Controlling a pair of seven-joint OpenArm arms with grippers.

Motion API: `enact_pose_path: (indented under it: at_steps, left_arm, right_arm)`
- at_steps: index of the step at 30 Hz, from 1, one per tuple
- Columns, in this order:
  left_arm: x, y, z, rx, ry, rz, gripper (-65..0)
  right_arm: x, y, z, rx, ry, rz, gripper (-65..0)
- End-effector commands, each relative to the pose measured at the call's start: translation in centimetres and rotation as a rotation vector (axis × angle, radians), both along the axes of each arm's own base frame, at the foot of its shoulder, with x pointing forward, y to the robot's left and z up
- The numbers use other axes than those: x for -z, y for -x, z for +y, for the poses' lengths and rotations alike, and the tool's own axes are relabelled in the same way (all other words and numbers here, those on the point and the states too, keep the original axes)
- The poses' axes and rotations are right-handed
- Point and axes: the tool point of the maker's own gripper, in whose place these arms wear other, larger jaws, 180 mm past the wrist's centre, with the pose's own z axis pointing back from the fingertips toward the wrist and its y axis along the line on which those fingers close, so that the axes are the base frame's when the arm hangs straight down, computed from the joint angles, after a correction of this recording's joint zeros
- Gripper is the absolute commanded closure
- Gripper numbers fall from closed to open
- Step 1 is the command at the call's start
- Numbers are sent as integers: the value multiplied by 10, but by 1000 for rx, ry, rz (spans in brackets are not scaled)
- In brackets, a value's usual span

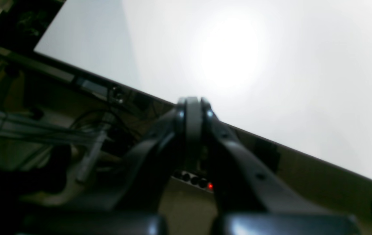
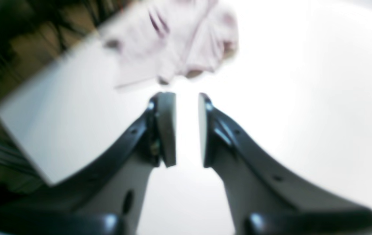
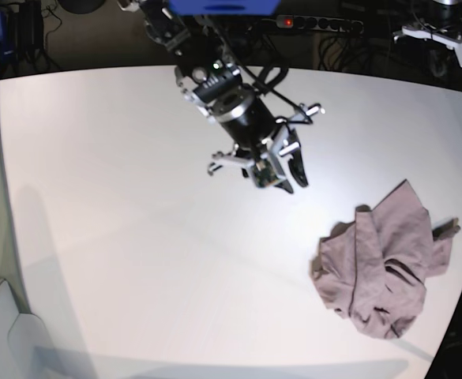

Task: Layout the t-shirt on the table in an organized manner, then fold the t-shirt properly
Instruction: 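Move the right gripper toward the crumpled pink t-shirt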

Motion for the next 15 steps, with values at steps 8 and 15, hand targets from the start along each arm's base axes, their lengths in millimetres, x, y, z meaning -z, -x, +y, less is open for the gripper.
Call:
enact_pose_path:
  at_steps: [8, 15]
  left_arm:
    - [-7, 3, 1, 0, -16, -14, -1]
    - [-6, 3, 0, -3, -11, -15, -1]
  right_arm:
    - [-25, -86, 42, -59, -91, -26, -248]
    - [4, -162, 30, 15, -129, 36, -269]
